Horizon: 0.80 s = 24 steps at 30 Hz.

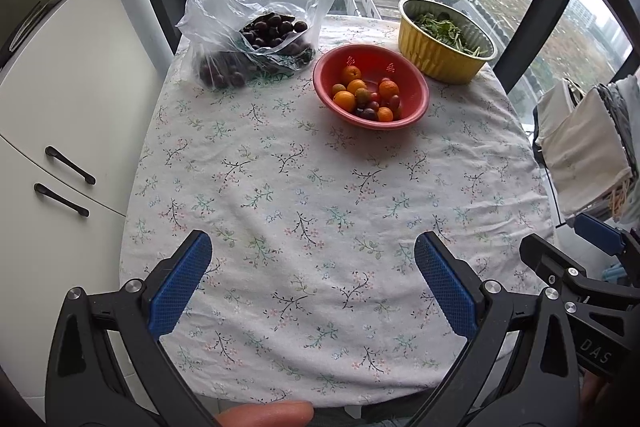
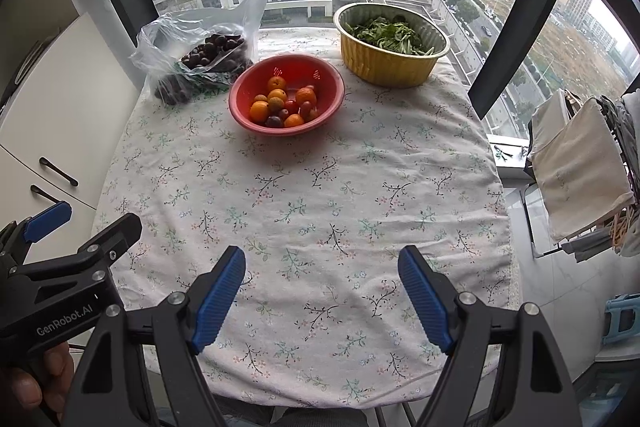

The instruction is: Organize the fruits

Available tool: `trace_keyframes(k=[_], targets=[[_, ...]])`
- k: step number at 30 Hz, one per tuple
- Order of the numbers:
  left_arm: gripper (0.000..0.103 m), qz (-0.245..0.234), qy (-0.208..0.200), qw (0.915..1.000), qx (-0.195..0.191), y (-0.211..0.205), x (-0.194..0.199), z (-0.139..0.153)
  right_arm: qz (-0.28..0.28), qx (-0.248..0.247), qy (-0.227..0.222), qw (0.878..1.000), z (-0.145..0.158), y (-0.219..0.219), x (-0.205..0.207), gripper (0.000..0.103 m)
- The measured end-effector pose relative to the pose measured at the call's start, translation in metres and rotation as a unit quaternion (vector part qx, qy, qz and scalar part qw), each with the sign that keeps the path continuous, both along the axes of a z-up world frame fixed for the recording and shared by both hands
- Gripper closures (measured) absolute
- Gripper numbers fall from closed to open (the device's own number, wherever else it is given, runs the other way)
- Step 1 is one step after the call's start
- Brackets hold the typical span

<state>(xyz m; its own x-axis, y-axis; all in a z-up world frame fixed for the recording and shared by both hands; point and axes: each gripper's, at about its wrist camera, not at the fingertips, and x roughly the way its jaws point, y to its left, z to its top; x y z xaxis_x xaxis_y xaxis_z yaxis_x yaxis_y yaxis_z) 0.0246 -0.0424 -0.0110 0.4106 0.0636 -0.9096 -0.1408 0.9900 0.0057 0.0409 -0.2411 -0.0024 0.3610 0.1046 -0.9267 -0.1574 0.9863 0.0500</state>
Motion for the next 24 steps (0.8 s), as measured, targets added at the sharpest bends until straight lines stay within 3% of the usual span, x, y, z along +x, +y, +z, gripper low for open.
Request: trace_keyframes(k=[24], targets=[[0.000, 0.010, -0.029, 0.9995, 0.002, 0.016, 0.005, 0.028, -0.005, 0.003, -0.020, 1.000, 0.014, -0.003, 0.015, 0.022]])
